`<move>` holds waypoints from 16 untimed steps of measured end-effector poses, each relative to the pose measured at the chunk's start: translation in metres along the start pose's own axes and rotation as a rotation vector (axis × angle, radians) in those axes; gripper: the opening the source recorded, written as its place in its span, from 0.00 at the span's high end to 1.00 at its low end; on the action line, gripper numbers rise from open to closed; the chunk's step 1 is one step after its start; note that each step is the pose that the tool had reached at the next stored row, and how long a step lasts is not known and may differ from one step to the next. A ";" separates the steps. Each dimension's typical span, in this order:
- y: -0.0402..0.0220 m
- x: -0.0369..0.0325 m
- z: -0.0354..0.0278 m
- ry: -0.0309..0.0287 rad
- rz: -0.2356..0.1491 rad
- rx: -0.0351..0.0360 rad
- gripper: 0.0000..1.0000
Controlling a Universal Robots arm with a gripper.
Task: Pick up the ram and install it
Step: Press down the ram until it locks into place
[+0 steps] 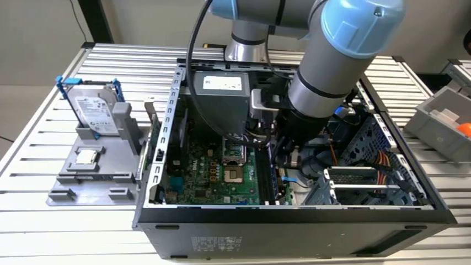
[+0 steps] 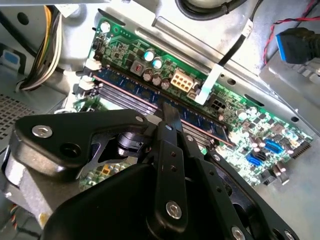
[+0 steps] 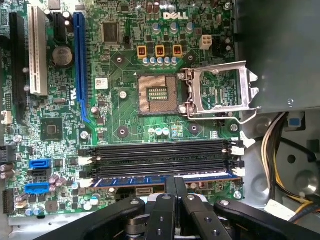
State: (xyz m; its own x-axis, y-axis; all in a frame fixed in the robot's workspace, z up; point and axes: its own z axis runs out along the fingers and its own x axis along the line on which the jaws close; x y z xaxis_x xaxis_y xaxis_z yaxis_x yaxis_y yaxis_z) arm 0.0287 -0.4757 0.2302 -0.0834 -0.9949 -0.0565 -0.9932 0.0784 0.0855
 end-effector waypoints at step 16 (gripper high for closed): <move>0.0018 -0.0008 -0.0128 0.0000 0.000 -0.0003 1.00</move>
State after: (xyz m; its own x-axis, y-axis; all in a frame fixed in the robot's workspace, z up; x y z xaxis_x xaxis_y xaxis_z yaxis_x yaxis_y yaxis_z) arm 0.0280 -0.4755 0.2432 -0.0836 -0.9949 -0.0565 -0.9932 0.0786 0.0858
